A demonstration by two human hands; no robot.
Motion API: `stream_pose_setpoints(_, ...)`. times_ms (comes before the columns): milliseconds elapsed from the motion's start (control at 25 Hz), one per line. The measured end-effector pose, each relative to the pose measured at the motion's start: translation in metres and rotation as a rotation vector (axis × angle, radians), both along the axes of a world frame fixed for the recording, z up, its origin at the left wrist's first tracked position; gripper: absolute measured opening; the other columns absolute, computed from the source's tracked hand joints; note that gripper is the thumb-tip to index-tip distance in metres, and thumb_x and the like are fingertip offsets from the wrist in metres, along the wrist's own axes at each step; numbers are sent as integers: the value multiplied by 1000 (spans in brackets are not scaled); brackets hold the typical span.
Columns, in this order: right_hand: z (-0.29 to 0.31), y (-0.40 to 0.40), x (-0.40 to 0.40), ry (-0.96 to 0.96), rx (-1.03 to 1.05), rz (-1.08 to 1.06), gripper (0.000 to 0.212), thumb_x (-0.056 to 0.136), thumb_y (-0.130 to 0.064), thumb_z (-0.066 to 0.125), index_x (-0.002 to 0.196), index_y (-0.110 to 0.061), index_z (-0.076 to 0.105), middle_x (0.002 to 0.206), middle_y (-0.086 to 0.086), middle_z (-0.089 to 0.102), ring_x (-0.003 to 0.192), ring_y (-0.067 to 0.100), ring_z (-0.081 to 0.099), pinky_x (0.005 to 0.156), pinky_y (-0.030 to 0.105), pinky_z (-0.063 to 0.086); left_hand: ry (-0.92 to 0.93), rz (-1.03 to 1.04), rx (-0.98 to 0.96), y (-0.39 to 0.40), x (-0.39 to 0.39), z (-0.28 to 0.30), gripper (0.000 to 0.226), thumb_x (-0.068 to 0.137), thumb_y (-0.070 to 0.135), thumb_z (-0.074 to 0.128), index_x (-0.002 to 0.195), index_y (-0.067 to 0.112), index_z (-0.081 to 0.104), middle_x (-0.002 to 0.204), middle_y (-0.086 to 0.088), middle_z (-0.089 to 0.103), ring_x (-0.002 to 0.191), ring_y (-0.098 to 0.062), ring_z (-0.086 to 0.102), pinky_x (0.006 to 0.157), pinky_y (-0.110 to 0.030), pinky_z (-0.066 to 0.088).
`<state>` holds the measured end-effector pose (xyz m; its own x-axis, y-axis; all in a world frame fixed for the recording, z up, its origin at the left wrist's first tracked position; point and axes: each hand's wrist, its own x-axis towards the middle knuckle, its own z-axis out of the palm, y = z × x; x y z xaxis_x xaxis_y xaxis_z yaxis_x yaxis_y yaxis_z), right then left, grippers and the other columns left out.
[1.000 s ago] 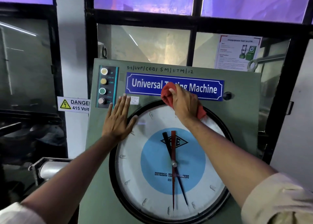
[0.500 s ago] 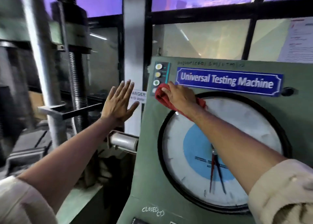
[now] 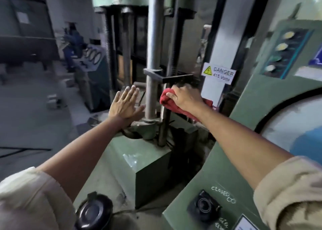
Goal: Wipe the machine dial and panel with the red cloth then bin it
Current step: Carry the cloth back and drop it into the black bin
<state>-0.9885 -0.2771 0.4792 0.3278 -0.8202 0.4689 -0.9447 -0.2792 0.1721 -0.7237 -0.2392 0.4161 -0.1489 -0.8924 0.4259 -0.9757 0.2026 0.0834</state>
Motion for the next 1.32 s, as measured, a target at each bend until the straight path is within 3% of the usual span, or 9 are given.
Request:
stream_pose_setpoints(120, -39, -27, 78, 8, 96, 55, 50, 108, -63, 37, 124, -21, 58, 123, 14, 75, 112, 40, 72, 84, 48, 48, 14, 72, 80, -2, 77, -36, 84, 105, 65, 28, 171, 17, 9, 180, -2, 1, 167, -19, -1, 134, -47, 2)
stream_pose_setpoints(200, -70, -49, 131, 15, 155, 98, 51, 110, -58, 38, 132, -17, 58, 147, 9, 62, 131, 34, 64, 103, 54, 44, 16, 111, 122, -9, 131, -60, 84, 105, 66, 27, 171, 18, 8, 180, -2, 0, 167, -19, -2, 134, -47, 1)
stream_pose_setpoints(280, -100, -69, 177, 37, 153, 148, 53, 112, -52, 38, 139, -11, 58, 170, 6, 38, 151, 27, 46, 123, 62, 28, 16, 145, 148, -14, 180, -83, 84, 105, 67, 26, 171, 19, 7, 180, -1, -1, 167, -18, -3, 134, -46, 0)
stream_pose_setpoints(360, -124, -85, 220, 54, 131, 193, 54, 113, -49, 38, 142, -9, 57, 177, 5, 24, 159, 23, 33, 131, 62, 14, 30, 183, 171, -17, 227, -105, 84, 105, 67, 25, 171, 19, 6, 180, 0, -1, 166, -18, -4, 134, -46, -1)
stream_pose_setpoints(480, -155, -94, 275, 70, 130, 265, 52, 113, -46, 37, 143, -9, 57, 179, 2, 17, 165, 18, 19, 133, 57, 7, 42, 248, 221, -14, 280, -135, 84, 105, 68, 23, 171, 19, 5, 180, -1, -2, 166, -18, -4, 134, -47, -1)
stream_pose_setpoints(640, -187, -100, 331, 114, 144, 347, 51, 113, -45, 34, 139, -8, 58, 180, 2, 14, 166, 17, 14, 133, 56, 4, 49, 319, 271, -13, 330, -172, 86, 104, 69, 19, 171, 20, 2, 180, -1, -5, 166, -18, -7, 134, -46, -4)
stream_pose_setpoints(760, -210, -101, 360, 131, 216, 363, 55, 113, -47, 34, 148, -8, 54, 180, 2, 14, 166, 17, 13, 134, 54, 5, 57, 349, 311, -10, 354, -199, 85, 104, 69, 18, 171, 20, 3, 180, 0, -5, 166, -17, -7, 134, -46, -3)
stream_pose_setpoints(1320, -336, -137, 413, 278, 393, 421, 54, 114, -52, 29, 143, -15, 55, 180, 1, 12, 166, 15, 10, 134, 53, 7, 44, 385, 435, -43, 395, -290, 84, 104, 69, 16, 171, 20, -1, 179, 0, -7, 166, -18, -8, 134, -46, -5)
